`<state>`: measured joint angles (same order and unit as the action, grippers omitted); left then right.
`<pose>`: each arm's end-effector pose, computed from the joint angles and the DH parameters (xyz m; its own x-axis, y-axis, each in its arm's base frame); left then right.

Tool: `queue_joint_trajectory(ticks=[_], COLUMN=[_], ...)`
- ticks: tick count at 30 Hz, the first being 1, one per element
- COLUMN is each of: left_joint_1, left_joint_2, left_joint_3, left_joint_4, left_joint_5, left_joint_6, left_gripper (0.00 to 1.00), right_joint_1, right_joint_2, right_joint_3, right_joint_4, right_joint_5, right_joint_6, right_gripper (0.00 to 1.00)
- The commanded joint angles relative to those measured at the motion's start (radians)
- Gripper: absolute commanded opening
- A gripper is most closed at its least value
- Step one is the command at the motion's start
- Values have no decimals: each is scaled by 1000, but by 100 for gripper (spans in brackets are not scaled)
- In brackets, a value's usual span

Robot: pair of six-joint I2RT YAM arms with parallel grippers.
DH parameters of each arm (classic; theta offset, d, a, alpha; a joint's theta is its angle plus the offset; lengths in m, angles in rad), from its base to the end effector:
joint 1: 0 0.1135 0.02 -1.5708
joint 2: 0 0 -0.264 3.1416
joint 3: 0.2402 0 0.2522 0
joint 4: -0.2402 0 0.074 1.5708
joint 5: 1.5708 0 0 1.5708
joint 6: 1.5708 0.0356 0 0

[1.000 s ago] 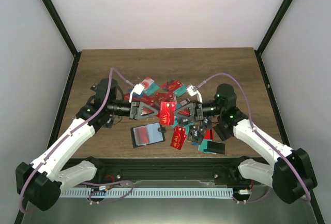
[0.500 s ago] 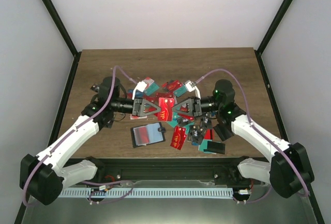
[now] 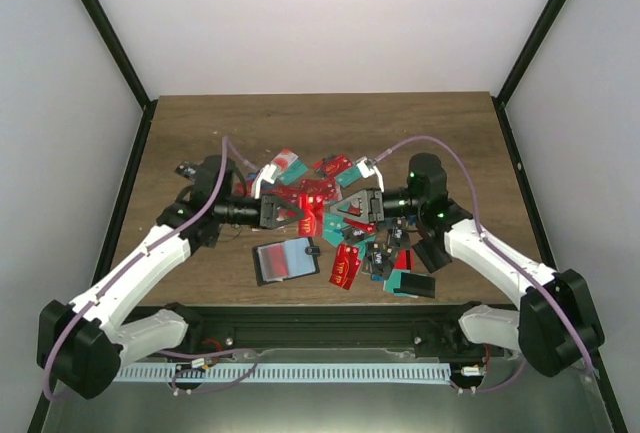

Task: Put the credit cards into the card holder
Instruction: Insert the credit card into the card holder.

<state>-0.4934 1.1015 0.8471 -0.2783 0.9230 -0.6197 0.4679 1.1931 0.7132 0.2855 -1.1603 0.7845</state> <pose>0.1936 -0.1363 0.2969 -0.8815 0.0761 -0.4661 0.4654 0.3075 -0.8300 0.2121 0.1438 0.2820 -0.8164 -0.0967 -0.5693 -0.5739 0.0265 0.8185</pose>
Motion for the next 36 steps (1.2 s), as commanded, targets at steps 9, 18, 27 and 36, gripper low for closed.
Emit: queue_joint_trajectory(ticks=[9, 18, 27, 36], left_joint_1=[99, 120, 124, 124], left_joint_2=[-204, -154, -105, -63], left_joint_3=[-304, -410, -443, -485], left_joint_4=[-290, -170, -93, 26], left_joint_5=[-302, -363, -354, -301], left_joint_6=[-31, -98, -107, -123], left_gripper=[4, 4, 4, 4], right_joint_1=[6, 40, 100, 122], right_joint_2=[102, 276, 408, 484], right_joint_3=[-31, -11, 41, 67], right_joint_4=[-295, -320, -336, -325], right_joint_5=[219, 294, 326, 344], right_joint_6=[-155, -193, -204, -205], right_gripper=[37, 30, 26, 24])
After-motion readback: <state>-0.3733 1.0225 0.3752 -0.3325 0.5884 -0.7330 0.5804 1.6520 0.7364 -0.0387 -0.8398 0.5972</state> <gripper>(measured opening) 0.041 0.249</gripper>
